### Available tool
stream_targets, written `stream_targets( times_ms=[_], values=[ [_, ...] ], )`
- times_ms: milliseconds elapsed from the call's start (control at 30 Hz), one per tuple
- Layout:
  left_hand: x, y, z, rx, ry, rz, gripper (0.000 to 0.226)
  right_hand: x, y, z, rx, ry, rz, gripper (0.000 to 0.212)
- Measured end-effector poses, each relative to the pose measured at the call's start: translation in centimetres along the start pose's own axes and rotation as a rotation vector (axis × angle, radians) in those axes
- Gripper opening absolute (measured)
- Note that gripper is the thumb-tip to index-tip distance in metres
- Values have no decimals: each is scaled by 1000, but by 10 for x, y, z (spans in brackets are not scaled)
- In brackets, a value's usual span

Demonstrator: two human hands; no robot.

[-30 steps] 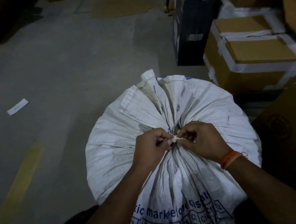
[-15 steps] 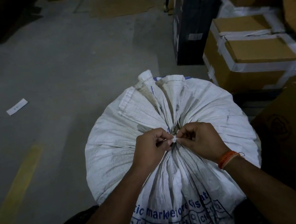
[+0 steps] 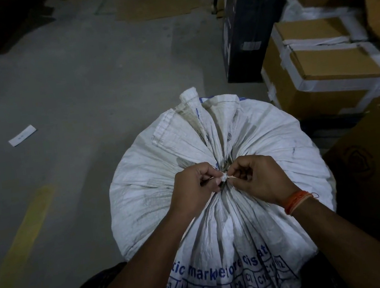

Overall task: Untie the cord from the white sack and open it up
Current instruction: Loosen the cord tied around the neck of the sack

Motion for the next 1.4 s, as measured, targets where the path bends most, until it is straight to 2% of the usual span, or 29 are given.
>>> stream_targets(
  times_ms=[633, 900, 1400],
  values=[
    [0, 0, 2, -5, -26, 42, 8, 6, -1, 4, 55, 65, -6, 9],
    [-4, -2, 1, -23, 48, 0, 12, 6, -1, -4, -45, 42, -7, 11],
    [-2, -2, 2, -54, 64, 0, 13, 6, -4, 4, -25, 134, 2, 10]
  ],
)
Point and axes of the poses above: each hand's wrist, its own y-axis away from the middle knuckle, its own z-axis out of the palm, x = y × z, the point moved 7 cm from there along -y, towards the middle knuckle, and after that the axes turned 5 degrees about x, right-handed, at the moved point
